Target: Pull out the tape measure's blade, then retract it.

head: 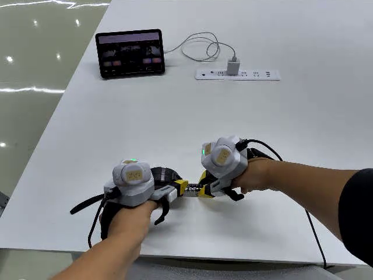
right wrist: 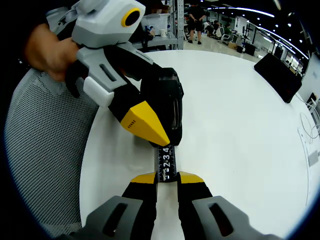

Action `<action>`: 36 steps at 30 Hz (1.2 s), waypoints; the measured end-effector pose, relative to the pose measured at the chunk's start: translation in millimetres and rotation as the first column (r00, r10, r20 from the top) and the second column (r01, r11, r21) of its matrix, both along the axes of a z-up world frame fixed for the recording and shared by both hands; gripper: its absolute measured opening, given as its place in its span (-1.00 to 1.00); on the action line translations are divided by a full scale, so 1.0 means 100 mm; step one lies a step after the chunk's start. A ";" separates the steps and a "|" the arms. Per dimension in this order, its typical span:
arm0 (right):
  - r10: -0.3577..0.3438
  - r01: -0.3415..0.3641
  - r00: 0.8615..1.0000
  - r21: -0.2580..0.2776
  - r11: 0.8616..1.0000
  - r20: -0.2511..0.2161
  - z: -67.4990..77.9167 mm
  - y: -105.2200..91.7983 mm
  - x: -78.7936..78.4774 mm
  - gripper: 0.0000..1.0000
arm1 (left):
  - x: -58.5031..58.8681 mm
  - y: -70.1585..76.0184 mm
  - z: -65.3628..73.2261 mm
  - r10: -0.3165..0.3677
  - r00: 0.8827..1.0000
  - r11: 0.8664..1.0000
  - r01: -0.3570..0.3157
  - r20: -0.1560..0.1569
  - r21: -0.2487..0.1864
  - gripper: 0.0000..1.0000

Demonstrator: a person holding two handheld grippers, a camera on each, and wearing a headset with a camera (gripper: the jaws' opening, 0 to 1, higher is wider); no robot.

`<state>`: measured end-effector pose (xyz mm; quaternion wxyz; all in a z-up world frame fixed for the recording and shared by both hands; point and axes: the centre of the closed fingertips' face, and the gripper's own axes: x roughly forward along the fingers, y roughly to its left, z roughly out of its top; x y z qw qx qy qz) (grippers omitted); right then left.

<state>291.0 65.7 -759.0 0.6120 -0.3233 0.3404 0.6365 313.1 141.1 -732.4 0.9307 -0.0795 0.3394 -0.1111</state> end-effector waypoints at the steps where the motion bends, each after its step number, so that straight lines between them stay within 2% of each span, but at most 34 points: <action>1: 0.001 -0.001 1.000 0.000 1.000 0.001 0.00 0.01 0.00 -0.79 | 0.00 0.00 0.00 0.000 1.000 1.000 0.000 0.000 -0.001 0.24; 6: -0.030 0.030 0.999 0.019 0.999 -0.017 0.00 0.06 0.01 -0.78 | 0.00 0.00 0.00 0.001 1.000 1.000 -0.001 0.000 0.000 0.24; 22: -0.001 0.001 1.000 0.044 0.999 -0.001 0.01 0.18 -0.01 -0.78 | 0.00 0.00 0.00 0.002 1.000 1.000 -0.002 0.000 -0.002 0.24; 36: -0.008 0.008 1.000 0.061 0.998 -0.004 0.00 0.25 0.00 -0.78 | 0.00 0.00 0.00 0.006 1.000 1.000 -0.006 0.000 -0.006 0.24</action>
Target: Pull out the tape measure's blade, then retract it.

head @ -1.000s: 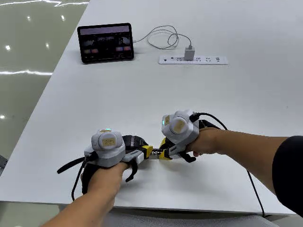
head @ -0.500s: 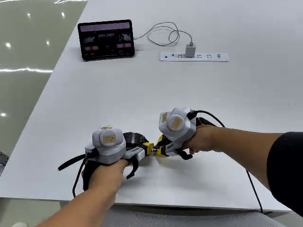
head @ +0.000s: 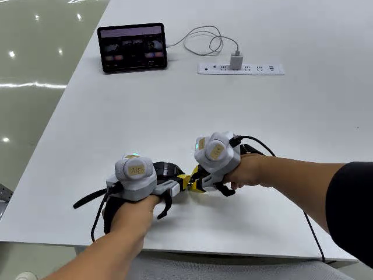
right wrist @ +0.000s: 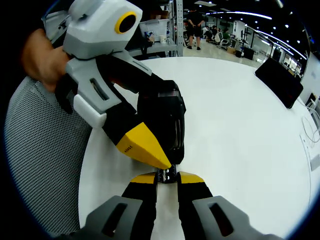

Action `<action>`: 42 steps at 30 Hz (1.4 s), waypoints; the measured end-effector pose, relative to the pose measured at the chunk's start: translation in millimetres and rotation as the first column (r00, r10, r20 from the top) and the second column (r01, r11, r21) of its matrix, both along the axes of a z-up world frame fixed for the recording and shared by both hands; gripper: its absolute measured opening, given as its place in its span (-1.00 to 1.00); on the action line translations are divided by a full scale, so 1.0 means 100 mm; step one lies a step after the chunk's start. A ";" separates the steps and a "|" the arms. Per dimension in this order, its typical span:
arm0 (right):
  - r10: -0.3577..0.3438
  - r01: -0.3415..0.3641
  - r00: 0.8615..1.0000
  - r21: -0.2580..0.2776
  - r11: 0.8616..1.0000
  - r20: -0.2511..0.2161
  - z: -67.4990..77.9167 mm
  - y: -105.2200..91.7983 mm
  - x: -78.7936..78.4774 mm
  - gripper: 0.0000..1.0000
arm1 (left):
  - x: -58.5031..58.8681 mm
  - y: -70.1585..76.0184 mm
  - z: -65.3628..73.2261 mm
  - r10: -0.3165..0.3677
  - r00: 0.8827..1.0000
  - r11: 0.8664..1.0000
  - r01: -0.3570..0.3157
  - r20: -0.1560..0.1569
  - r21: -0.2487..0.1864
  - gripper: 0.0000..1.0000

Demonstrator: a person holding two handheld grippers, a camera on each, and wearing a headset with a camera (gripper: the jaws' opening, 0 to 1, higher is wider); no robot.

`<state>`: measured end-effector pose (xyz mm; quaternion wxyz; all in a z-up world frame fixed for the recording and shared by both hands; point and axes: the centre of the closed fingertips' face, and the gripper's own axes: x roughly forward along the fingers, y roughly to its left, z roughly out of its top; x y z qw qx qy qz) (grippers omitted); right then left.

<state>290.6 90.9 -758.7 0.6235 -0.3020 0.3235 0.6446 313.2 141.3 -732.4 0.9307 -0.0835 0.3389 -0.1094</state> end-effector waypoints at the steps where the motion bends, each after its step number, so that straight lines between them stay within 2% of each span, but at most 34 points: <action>1: 0.001 -0.001 1.000 0.002 1.000 0.001 0.00 0.00 0.00 -0.78 | 0.00 0.00 0.00 0.000 1.000 1.000 0.000 0.000 0.000 0.24; 14: -0.006 0.006 1.000 0.019 1.000 -0.014 0.00 0.07 0.00 -0.78 | 0.00 0.00 0.00 0.001 1.000 1.000 -0.001 0.000 -0.001 0.24; 25: 0.002 -0.002 1.000 0.023 1.000 -0.004 0.01 0.08 -0.01 -0.78 | 0.00 0.00 0.00 0.000 1.000 1.000 0.000 0.001 -0.002 0.24; 42: -0.003 0.003 1.000 0.016 1.000 -0.009 0.00 0.08 -0.01 -0.76 | 0.00 0.00 0.01 0.003 1.000 1.000 -0.003 0.020 0.013 0.28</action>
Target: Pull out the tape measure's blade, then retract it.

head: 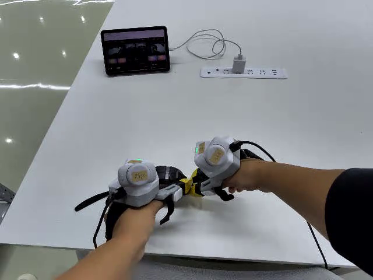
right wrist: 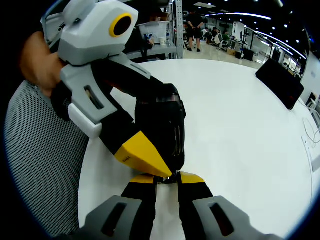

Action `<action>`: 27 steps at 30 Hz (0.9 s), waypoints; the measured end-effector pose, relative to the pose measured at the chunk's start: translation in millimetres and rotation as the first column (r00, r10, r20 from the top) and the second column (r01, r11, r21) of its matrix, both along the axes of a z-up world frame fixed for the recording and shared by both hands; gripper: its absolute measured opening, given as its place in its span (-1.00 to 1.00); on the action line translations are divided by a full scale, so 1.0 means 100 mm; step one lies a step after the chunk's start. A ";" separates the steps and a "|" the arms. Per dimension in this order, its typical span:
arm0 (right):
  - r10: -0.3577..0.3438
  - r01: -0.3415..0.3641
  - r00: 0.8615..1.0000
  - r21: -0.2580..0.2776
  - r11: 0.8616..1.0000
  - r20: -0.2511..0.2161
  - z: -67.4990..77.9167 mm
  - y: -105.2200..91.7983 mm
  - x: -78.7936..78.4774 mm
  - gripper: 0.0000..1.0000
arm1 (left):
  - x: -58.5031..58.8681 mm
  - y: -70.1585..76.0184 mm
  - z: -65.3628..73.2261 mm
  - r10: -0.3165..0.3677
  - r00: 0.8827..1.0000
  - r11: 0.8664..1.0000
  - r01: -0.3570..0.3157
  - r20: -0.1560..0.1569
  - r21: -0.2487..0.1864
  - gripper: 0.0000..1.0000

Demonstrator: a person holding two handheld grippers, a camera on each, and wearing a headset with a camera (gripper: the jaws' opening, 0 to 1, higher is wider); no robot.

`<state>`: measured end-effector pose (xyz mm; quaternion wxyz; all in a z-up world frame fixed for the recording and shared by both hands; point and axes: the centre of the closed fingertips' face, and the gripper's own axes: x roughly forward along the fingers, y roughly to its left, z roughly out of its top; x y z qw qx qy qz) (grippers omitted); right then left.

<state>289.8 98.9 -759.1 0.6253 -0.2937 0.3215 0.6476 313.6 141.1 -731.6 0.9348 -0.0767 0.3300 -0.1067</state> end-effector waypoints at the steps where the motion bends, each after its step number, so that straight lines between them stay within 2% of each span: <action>1: 0.002 -0.002 1.000 0.000 1.000 0.001 0.00 0.00 0.00 -0.76 | 0.00 0.00 0.00 0.000 1.000 1.000 0.000 0.001 0.000 0.28; 11: 0.007 -0.007 1.000 -0.002 1.000 0.018 0.00 0.00 0.00 -0.76 | 0.00 -0.01 0.00 -0.010 1.000 1.000 0.010 0.011 0.019 0.29; 20: 0.002 -0.002 1.000 -0.006 1.000 0.019 -0.02 -0.01 0.00 -0.75 | -0.02 -0.01 -0.02 -0.019 1.000 1.000 0.019 0.003 0.017 0.29; 26: 0.007 -0.007 1.000 -0.012 1.000 0.014 -0.01 -0.04 -0.01 -0.72 | -0.01 -0.02 -0.01 -0.016 1.000 1.000 0.016 0.004 0.010 0.41; 27: 0.004 -0.004 1.000 -0.013 1.000 0.013 -0.01 -0.05 0.00 -0.71 | -0.01 -0.02 -0.01 -0.014 1.000 1.000 0.014 0.006 0.009 0.48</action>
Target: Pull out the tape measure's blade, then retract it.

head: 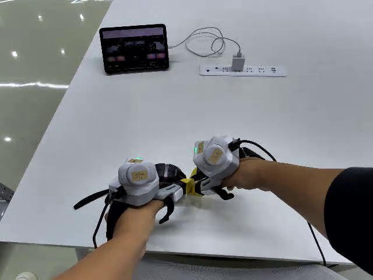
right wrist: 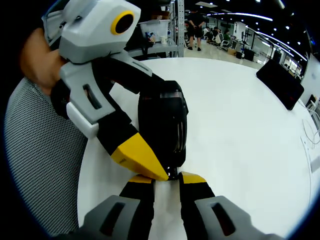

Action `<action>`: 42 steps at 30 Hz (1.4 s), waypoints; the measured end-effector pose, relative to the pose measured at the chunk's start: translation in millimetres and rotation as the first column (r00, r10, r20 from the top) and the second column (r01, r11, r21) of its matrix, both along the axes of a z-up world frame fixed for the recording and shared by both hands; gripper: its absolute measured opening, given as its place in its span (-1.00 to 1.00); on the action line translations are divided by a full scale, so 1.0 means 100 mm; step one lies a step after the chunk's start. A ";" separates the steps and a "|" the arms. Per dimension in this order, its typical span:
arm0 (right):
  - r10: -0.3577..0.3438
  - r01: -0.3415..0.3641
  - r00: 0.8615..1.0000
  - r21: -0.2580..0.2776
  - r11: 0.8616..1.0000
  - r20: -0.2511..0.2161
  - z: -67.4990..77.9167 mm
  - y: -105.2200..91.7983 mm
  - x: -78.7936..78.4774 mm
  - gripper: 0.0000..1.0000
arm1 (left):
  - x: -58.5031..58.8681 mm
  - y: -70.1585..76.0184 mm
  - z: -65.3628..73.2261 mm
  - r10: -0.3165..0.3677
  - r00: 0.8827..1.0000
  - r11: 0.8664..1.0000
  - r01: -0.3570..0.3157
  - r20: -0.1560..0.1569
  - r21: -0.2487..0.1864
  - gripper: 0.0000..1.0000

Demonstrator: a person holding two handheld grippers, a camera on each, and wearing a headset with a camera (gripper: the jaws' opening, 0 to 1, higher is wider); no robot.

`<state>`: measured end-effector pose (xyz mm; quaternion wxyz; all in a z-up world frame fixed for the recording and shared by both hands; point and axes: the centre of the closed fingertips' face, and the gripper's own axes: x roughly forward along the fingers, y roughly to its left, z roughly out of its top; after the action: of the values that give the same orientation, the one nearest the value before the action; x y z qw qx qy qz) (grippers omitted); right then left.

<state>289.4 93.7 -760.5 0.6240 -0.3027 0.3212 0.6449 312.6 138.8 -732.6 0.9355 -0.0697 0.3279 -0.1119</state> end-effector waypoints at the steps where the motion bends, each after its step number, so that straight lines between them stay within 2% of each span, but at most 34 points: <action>1: -0.003 0.003 1.000 -0.001 1.000 -0.001 0.00 -0.01 0.01 -0.70 | 0.01 0.01 0.00 0.006 1.000 1.000 -0.006 0.001 0.005 0.56; 8: -0.028 0.029 0.999 0.005 1.000 -0.036 0.02 -0.06 0.00 -0.54 | 0.00 0.04 -0.02 0.020 1.000 1.000 -0.020 -0.009 0.011 0.73; 13: -0.031 0.031 0.999 0.008 0.999 -0.043 0.02 -0.10 -0.02 -0.41 | 0.01 0.09 -0.03 0.040 0.999 0.999 -0.040 -0.001 0.024 1.00; 17: -0.049 0.050 0.996 0.018 0.999 -0.070 0.05 -0.13 -0.04 -0.26 | 0.02 0.09 -0.03 0.043 0.999 0.999 -0.043 0.002 0.023 1.00; 19: -0.060 0.062 0.994 0.024 0.998 -0.095 0.07 -0.13 -0.06 -0.13 | 0.03 0.14 -0.01 0.050 0.999 0.998 -0.051 0.013 0.047 1.00; 23: -0.071 0.075 0.993 0.031 0.997 -0.091 0.09 -0.16 -0.06 0.01 | 0.03 0.13 0.01 0.042 0.999 0.999 -0.042 0.013 0.029 0.99; 24: -0.074 0.077 0.994 0.033 0.997 -0.082 0.09 -0.17 -0.05 0.04 | 0.05 0.04 0.05 0.034 0.999 0.999 -0.033 0.021 -0.041 0.97; 25: -0.077 0.080 0.994 0.034 0.996 -0.079 0.10 -0.18 -0.05 0.07 | 0.02 0.04 0.03 0.030 0.999 0.999 -0.031 -0.011 -0.034 0.97; 26: -0.087 0.090 0.993 0.039 0.995 -0.085 0.12 -0.19 -0.05 0.09 | 0.01 0.02 0.01 0.011 1.000 1.000 -0.012 -0.026 -0.017 0.97; 29: -0.107 0.113 0.990 0.064 0.992 -0.097 0.16 -0.21 -0.06 0.15 | 0.03 -0.01 0.07 -0.005 1.000 1.000 0.004 -0.005 -0.027 0.94; 30: -0.110 0.117 0.990 0.068 0.991 -0.093 0.17 -0.22 -0.06 0.16 | 0.03 0.00 0.07 -0.014 1.000 1.000 0.014 -0.005 -0.014 0.95; 31: -0.112 0.119 0.989 0.072 0.990 -0.097 0.18 -0.23 -0.07 0.17 | 0.03 0.07 0.06 -0.023 1.000 0.998 0.024 -0.014 0.054 0.98; 32: -0.127 0.135 0.987 0.079 0.988 -0.100 0.20 -0.23 -0.07 0.18 | 0.03 0.10 0.05 -0.024 1.000 0.996 0.026 -0.018 0.085 1.00; 33: -0.125 0.133 0.987 0.080 0.988 -0.100 0.22 -0.24 -0.08 0.20 | 0.04 0.05 0.07 -0.028 0.999 0.999 0.029 -0.015 0.035 1.00; 34: -0.134 0.142 0.987 0.092 0.986 -0.090 0.25 -0.25 -0.07 0.21 | 0.03 0.05 0.08 -0.027 0.999 1.000 0.027 -0.023 0.011 1.00; 36: -0.151 0.160 0.986 0.120 0.980 -0.077 0.33 -0.25 -0.05 0.25 | 0.04 0.01 0.11 -0.058 0.998 0.998 0.058 -0.014 -0.001 1.00; 39: -0.171 0.180 0.982 0.137 0.974 -0.078 0.39 -0.30 -0.05 0.35 | 0.04 -0.01 0.14 -0.088 0.996 0.996 0.087 -0.023 -0.016 1.00; 42: -0.195 0.204 0.978 0.145 0.968 -0.072 0.41 -0.37 -0.03 0.43 | 0.04 0.01 0.16 -0.121 0.993 0.993 0.121 -0.016 -0.010 1.00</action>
<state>286.4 56.8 -719.0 0.6974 -0.2018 0.3179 0.6097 316.8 140.3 -716.6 0.9239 -0.0550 0.3388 -0.1694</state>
